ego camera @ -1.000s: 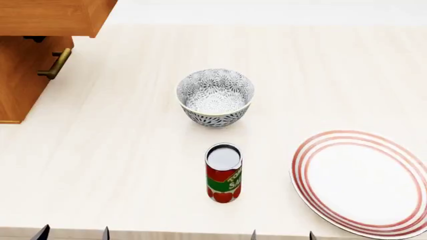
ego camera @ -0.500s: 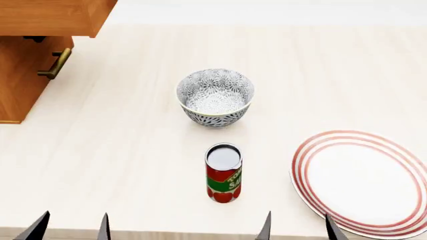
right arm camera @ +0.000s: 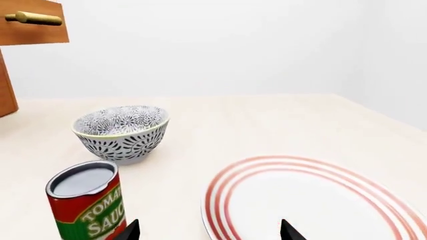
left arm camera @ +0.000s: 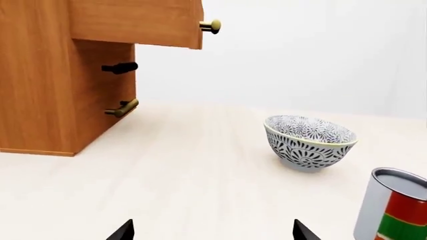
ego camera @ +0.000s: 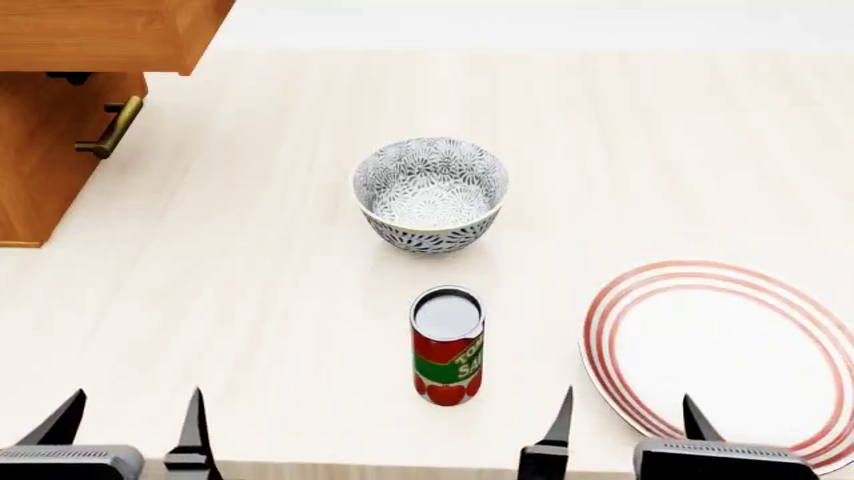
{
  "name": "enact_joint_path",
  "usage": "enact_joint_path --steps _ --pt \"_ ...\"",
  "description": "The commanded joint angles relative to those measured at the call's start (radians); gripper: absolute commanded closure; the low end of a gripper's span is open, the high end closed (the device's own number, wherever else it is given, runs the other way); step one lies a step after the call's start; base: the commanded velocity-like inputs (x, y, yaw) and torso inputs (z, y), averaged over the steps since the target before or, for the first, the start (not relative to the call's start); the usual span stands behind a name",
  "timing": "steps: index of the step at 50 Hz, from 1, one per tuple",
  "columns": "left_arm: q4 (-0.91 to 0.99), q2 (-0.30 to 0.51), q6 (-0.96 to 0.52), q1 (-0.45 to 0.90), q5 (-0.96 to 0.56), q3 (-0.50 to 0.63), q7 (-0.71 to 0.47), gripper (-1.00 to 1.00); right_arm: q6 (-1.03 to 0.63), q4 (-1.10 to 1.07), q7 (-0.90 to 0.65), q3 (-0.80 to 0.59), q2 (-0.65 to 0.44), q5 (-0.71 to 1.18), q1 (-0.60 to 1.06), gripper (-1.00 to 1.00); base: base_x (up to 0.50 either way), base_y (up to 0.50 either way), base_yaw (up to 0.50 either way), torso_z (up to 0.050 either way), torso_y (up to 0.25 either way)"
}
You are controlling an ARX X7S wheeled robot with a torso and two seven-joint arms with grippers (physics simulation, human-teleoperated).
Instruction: Put the bowl on the plate.
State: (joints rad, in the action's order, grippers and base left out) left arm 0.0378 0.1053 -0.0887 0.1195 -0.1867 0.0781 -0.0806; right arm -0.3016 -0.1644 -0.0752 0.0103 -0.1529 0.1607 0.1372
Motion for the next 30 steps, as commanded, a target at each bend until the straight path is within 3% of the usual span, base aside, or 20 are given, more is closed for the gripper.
enact_joint_path --steps 1,30 --pt "0.007 0.013 -0.007 0.009 -0.027 0.003 -0.007 -1.00 -0.020 -0.021 0.017 0.006 -0.017 0.041 0.012 -1.00 0.00 0.00 0.00 0.000 0.000" --pt "-0.007 0.040 0.031 0.003 -0.053 0.011 -0.023 -1.00 -0.071 -0.072 -0.011 -0.008 -0.058 0.047 0.024 -1.00 0.08 0.00 0.00 0.000 0.000"
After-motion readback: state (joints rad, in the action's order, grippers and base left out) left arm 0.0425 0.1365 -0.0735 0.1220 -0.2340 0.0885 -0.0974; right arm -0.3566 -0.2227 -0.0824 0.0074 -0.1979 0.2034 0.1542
